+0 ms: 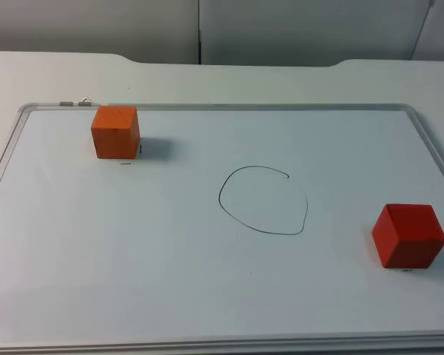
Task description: Pick up one cube with the left hand and another cube with the right hand. First place the cube in the right hand at the target position, then stack the cube in the left hand on top.
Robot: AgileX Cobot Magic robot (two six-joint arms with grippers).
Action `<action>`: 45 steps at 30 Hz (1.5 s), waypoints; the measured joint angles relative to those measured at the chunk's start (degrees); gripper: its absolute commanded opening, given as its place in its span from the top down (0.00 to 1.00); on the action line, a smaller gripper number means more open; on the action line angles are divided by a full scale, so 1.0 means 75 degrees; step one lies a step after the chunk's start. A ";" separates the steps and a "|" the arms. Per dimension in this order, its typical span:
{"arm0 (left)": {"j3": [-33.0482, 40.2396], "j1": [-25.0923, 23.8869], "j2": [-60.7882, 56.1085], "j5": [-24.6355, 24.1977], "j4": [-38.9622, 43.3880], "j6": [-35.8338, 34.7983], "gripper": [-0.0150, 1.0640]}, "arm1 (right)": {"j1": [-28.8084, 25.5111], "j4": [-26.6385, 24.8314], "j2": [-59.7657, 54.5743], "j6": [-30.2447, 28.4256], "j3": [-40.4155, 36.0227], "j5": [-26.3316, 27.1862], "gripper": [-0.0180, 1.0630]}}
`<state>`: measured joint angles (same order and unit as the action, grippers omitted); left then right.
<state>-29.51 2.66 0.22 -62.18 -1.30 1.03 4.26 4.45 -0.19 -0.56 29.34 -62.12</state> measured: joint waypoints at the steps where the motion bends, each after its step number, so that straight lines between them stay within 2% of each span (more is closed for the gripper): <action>1: 0.0000 0.0000 0.0000 0.0000 0.0000 0.0000 0.01 | 0.0000 0.0000 0.0011 0.0000 0.0000 0.0000 0.01; 7: 0.0000 0.0000 0.0000 0.0000 0.0000 0.0000 0.01 | -0.0014 -0.0346 -0.0276 -0.0127 0.0429 0.0146 0.03; 12: 0.0000 0.0000 0.0000 0.0000 0.0000 0.0000 0.01 | -0.0028 -0.1184 -0.1913 -0.0855 0.1246 0.0888 0.03; 13: 0.0000 0.0000 0.0000 0.0000 0.0000 0.0000 0.01 | -0.0028 -0.1184 -0.1913 -0.0855 0.1246 0.0888 0.03; 16: 0.0000 0.0000 0.0000 0.0000 0.0000 0.0000 0.01 | -0.0029 -0.1741 -0.3404 -0.1260 0.1896 0.1398 0.03; 17: 0.0000 0.0000 0.0000 0.0000 0.0000 0.0000 0.01 | -0.0029 -0.1741 -0.3404 -0.1260 0.1896 0.1398 0.03; 21: 0.0000 0.0000 0.0000 0.0000 0.0000 0.0000 0.01 | -0.0029 -0.2250 -0.5284 -0.1532 0.2717 0.1573 0.03; 22: 0.0000 0.0000 0.0000 0.0000 0.0000 0.0000 0.01 | -0.0029 -0.2250 -0.5284 -0.1532 0.2717 0.1573 0.03; 26: 0.0000 0.0000 0.0000 0.0000 0.0000 0.0000 0.01 | -0.0029 -0.2613 -0.7341 -0.1709 0.3606 0.1619 0.03; 32: 0.0000 0.0000 0.0000 0.0000 0.0000 0.0000 0.01 | 0.0326 -0.2613 -0.9034 -0.1674 0.4128 0.1664 0.03; 39: 0.0000 0.0000 0.0000 0.0000 0.0000 0.0000 0.01 | 0.1134 -0.2482 -1.0986 -0.0941 0.4309 0.1968 0.03; 41: 0.0000 0.0000 0.0000 0.0000 0.0000 0.0000 0.01 | 0.1428 -0.2074 -1.1511 -0.0332 0.4309 0.2137 0.03; 42: 0.0000 0.0000 0.0000 0.0000 0.0000 0.0000 0.01 | 0.1428 -0.2074 -1.1511 -0.0332 0.4309 0.2137 0.03; 45: 0.0000 0.0000 0.0000 0.0000 0.0000 0.0000 0.01 | 0.1758 -0.1114 -1.1986 0.0655 0.4314 0.2303 0.03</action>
<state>-29.51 2.66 0.22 -62.18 -1.30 1.03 17.45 -3.91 -90.08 4.35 61.69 -44.85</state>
